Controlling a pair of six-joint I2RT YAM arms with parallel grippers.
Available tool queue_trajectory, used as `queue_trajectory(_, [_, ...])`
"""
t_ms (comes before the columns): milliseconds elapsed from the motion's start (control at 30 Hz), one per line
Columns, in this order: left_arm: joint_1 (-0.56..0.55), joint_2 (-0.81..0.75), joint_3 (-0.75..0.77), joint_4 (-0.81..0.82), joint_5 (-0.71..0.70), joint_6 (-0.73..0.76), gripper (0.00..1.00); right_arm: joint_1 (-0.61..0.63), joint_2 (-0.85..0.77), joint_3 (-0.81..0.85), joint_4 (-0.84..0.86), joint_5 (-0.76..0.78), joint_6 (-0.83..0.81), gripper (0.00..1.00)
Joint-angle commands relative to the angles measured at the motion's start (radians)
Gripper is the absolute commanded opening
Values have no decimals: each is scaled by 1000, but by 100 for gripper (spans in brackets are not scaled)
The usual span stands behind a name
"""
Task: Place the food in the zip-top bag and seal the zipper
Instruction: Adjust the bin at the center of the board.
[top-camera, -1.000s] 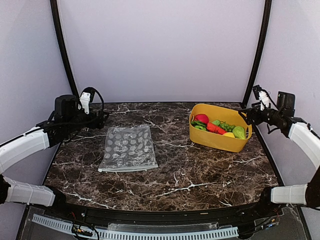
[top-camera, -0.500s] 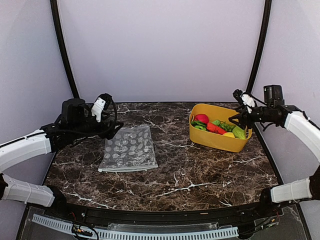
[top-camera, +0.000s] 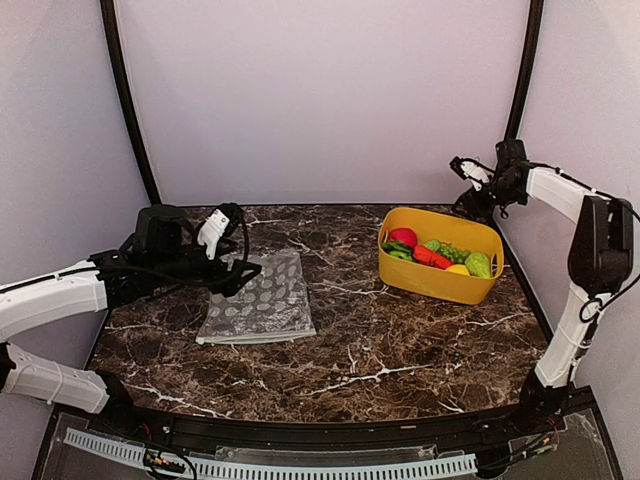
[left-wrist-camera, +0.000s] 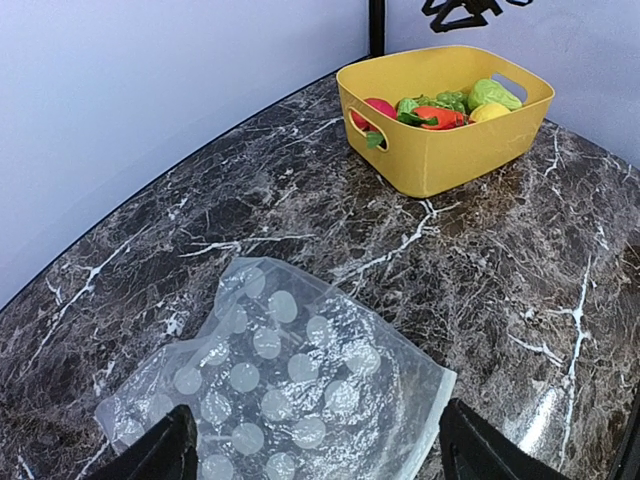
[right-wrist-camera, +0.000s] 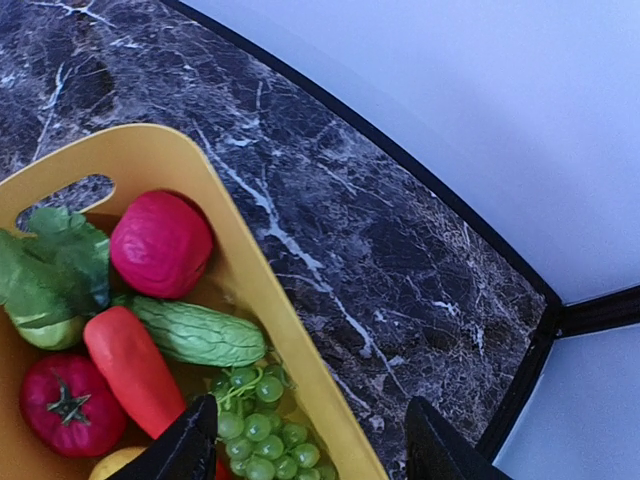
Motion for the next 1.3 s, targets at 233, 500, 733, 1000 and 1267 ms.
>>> queue_trajectory(233, [-43, 39, 19, -59, 28, 26, 83, -65, 226, 181, -100, -35, 9, 63])
queue_trajectory(500, [-53, 70, 31, -74, 27, 27, 83, -66, 172, 72, -187, -89, -27, 46])
queue_trajectory(733, [-58, 102, 64, -86, 83, -23, 81, -64, -3, -143, -241, -139, -14, 42])
queue_trajectory(1000, [-145, 160, 71, -170, 1, 83, 78, -31, -223, -370, -294, -187, 9, 44])
queue_trajectory(1267, [-322, 203, 70, -321, -252, 244, 78, -20, -347, -480, -315, -259, 10, 48])
